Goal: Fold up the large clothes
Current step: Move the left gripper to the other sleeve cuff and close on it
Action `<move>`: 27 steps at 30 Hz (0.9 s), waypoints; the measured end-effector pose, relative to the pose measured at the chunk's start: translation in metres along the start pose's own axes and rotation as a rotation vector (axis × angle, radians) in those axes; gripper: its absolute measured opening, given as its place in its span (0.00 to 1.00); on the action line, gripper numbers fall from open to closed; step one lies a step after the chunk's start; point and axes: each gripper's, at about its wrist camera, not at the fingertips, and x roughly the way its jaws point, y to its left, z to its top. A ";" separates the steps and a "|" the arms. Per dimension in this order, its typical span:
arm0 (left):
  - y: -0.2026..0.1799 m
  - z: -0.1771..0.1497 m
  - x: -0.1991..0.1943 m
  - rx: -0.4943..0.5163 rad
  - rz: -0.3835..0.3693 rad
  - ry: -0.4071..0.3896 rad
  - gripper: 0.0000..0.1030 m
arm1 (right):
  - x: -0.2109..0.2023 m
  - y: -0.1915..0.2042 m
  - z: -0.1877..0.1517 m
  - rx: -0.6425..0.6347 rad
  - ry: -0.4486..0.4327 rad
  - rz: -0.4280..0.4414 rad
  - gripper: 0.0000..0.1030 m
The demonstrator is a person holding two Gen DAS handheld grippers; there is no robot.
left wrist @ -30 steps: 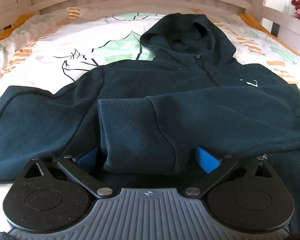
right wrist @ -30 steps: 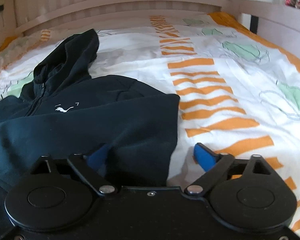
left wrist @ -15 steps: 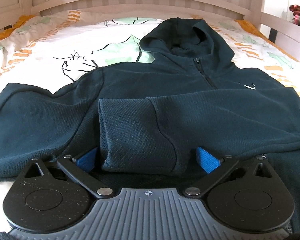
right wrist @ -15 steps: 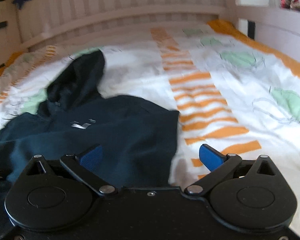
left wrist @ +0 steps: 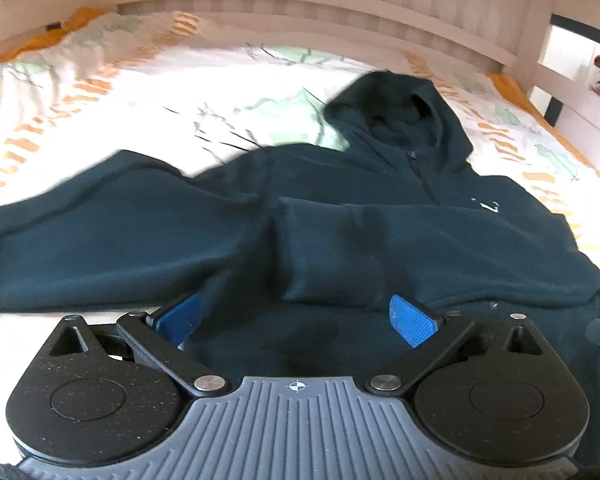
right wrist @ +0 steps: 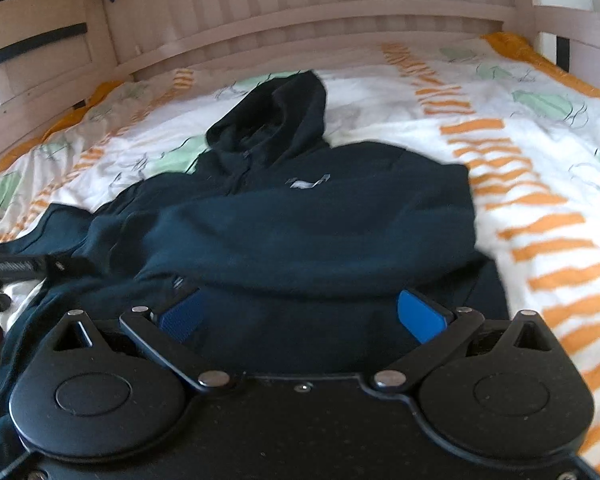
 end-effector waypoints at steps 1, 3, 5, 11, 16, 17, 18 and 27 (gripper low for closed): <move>0.008 0.001 -0.008 0.000 0.011 -0.008 0.99 | -0.001 0.003 -0.002 0.001 0.005 0.005 0.99; 0.027 0.003 -0.024 -0.017 0.038 -0.025 0.99 | -0.003 0.008 -0.008 0.000 0.014 0.012 0.99; 0.047 0.006 -0.037 -0.057 0.070 -0.034 0.99 | -0.004 0.014 -0.012 -0.006 0.022 0.015 0.99; 0.122 0.012 -0.066 -0.244 0.171 -0.066 0.99 | 0.004 0.032 -0.024 -0.045 0.054 0.011 0.99; 0.177 0.014 -0.076 -0.388 0.236 -0.078 0.99 | 0.010 0.044 -0.031 -0.092 0.072 -0.008 1.00; 0.186 0.013 -0.076 -0.405 0.255 -0.076 0.99 | 0.011 0.044 -0.032 -0.096 0.075 -0.011 1.00; 0.195 0.013 -0.075 -0.422 0.272 -0.073 0.99 | 0.012 0.045 -0.032 -0.100 0.079 -0.015 1.00; 0.242 0.015 -0.055 -0.571 0.319 -0.091 0.98 | 0.017 0.048 -0.035 -0.125 0.089 -0.035 1.00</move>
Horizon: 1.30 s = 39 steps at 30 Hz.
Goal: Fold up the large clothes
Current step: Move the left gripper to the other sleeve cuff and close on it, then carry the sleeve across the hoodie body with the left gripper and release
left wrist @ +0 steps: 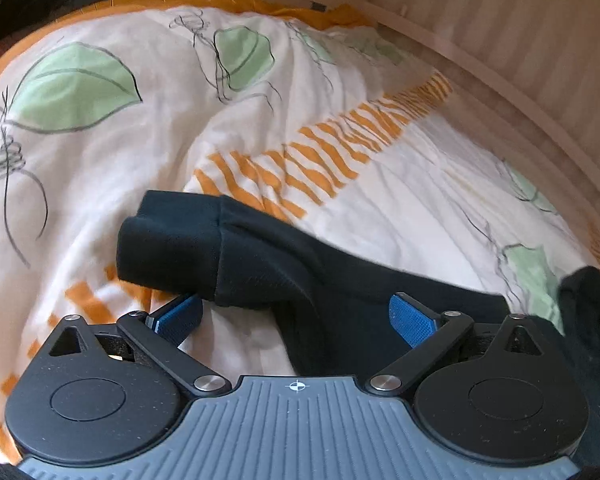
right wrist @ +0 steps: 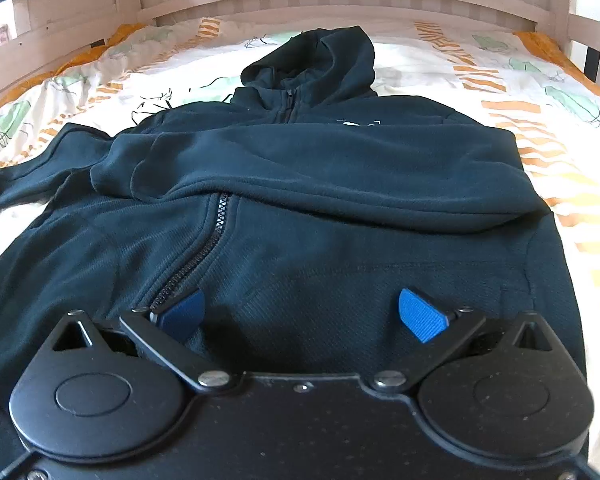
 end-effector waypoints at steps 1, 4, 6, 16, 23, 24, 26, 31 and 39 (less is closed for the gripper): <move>0.000 0.001 0.003 0.001 0.009 -0.006 0.97 | 0.000 0.000 0.000 -0.002 0.000 -0.001 1.00; 0.003 0.008 0.010 -0.017 0.022 -0.023 0.64 | 0.001 0.000 0.000 -0.005 0.002 -0.003 1.00; 0.007 0.012 0.013 -0.041 0.014 -0.040 0.41 | 0.001 0.000 0.000 -0.005 0.003 -0.003 1.00; -0.015 0.017 -0.002 0.040 -0.043 -0.113 0.09 | 0.002 -0.001 0.000 -0.004 0.000 0.001 1.00; -0.073 0.028 -0.050 0.204 -0.168 -0.216 0.09 | 0.001 -0.002 -0.002 -0.002 -0.009 0.008 1.00; -0.086 0.029 -0.059 0.233 -0.196 -0.233 0.09 | 0.000 -0.002 -0.003 -0.003 -0.011 0.009 1.00; -0.112 0.029 -0.074 0.288 -0.247 -0.261 0.09 | -0.001 -0.003 -0.003 -0.002 -0.014 0.012 1.00; -0.186 0.017 -0.109 0.435 -0.409 -0.306 0.09 | -0.002 -0.006 -0.004 0.008 -0.022 0.029 1.00; -0.307 -0.045 -0.103 0.591 -0.598 -0.217 0.09 | -0.003 -0.011 -0.004 0.040 -0.035 0.060 1.00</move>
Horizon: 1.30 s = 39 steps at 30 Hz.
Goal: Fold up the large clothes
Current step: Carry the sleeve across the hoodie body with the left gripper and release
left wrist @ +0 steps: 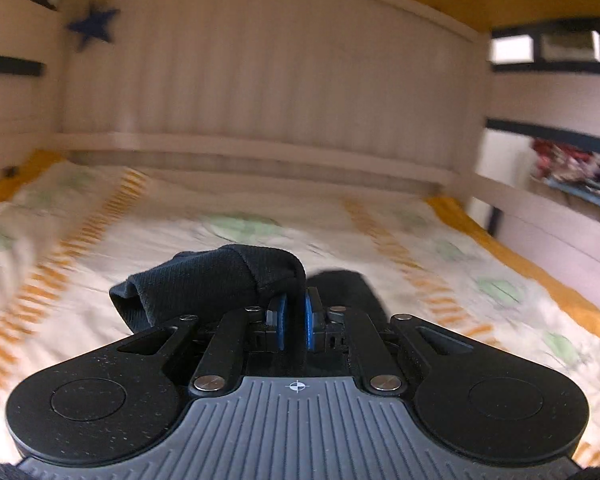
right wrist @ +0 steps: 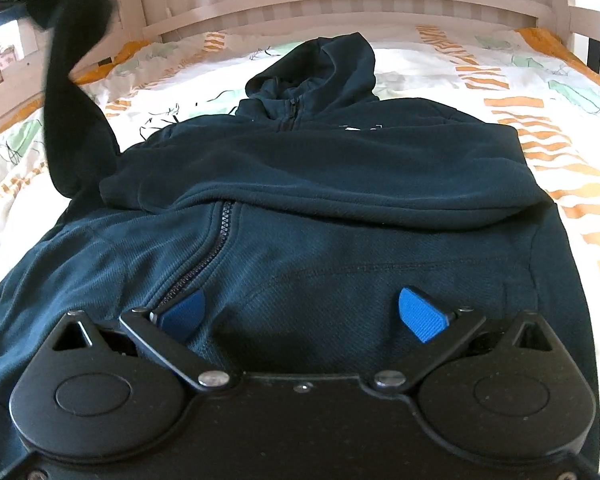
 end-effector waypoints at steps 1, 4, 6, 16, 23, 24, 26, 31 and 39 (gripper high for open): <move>-0.010 -0.006 0.011 -0.007 -0.026 0.022 0.09 | 0.000 -0.001 0.000 0.004 -0.002 0.005 1.00; -0.041 -0.032 0.048 -0.018 -0.088 0.102 0.09 | -0.001 -0.003 0.000 0.014 -0.005 0.016 1.00; -0.058 -0.054 0.071 -0.021 -0.114 0.160 0.09 | -0.001 -0.005 0.000 0.020 -0.008 0.022 1.00; -0.089 -0.122 0.109 0.028 -0.161 0.352 0.47 | -0.002 -0.007 -0.002 0.025 -0.013 0.028 1.00; -0.078 -0.129 0.057 0.117 -0.109 0.272 0.74 | -0.001 -0.006 -0.002 0.012 -0.005 0.025 1.00; -0.072 -0.131 0.049 0.128 -0.066 0.257 0.75 | -0.001 -0.005 -0.001 0.006 -0.002 0.022 1.00; -0.056 -0.135 0.039 0.118 0.003 0.249 0.75 | 0.000 -0.005 -0.001 -0.005 0.005 0.022 1.00; 0.004 -0.144 0.020 -0.011 0.206 0.247 0.75 | -0.001 -0.006 0.007 -0.019 0.028 0.026 1.00; 0.074 -0.158 0.036 -0.167 0.377 0.368 0.77 | -0.003 0.010 0.055 -0.075 -0.065 0.005 0.99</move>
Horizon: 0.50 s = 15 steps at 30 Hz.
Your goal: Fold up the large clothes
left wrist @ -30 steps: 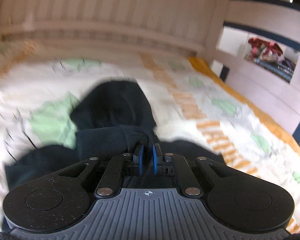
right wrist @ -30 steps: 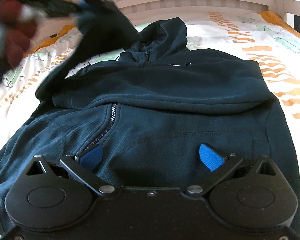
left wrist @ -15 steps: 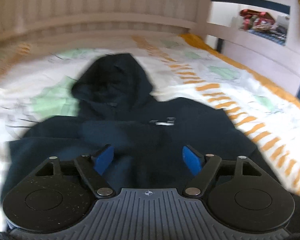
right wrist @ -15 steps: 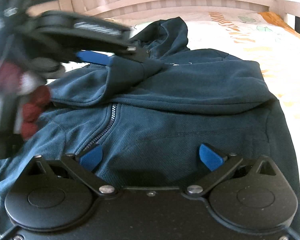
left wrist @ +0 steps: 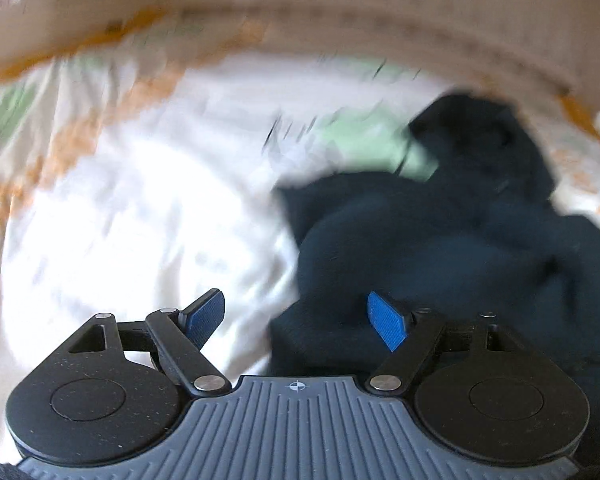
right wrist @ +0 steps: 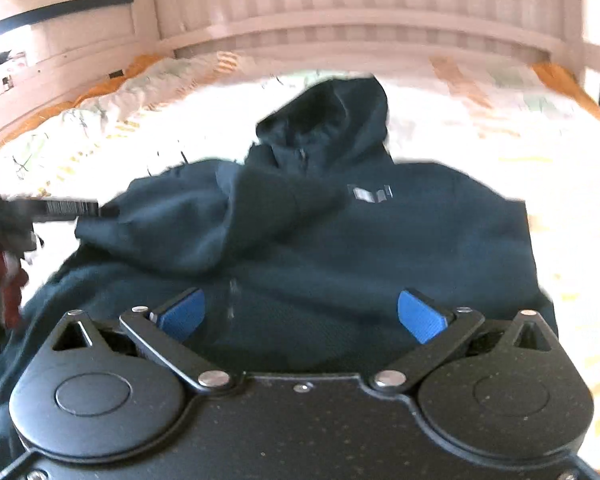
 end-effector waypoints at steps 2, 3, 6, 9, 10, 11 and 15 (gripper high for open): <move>0.010 -0.012 0.004 -0.048 -0.030 0.018 0.79 | 0.006 0.007 0.014 -0.028 -0.021 -0.001 0.99; 0.012 -0.016 0.002 -0.045 -0.037 -0.009 0.79 | 0.009 0.010 0.019 -0.043 -0.029 -0.002 0.99; 0.010 -0.021 -0.001 -0.031 -0.037 -0.032 0.80 | 0.025 0.025 0.035 -0.098 -0.045 -0.009 1.00; 0.010 -0.027 0.000 -0.028 -0.031 -0.049 0.83 | 0.046 0.039 0.045 -0.149 -0.034 -0.013 0.99; 0.012 -0.030 0.000 -0.027 -0.029 -0.056 0.83 | 0.054 0.044 0.046 -0.168 -0.028 -0.018 0.99; 0.012 -0.030 0.003 -0.027 -0.029 -0.060 0.83 | 0.060 0.049 0.045 -0.188 -0.022 -0.027 0.99; 0.017 -0.031 0.004 -0.052 -0.050 -0.062 0.84 | 0.084 0.047 0.046 -0.215 0.004 -0.084 0.97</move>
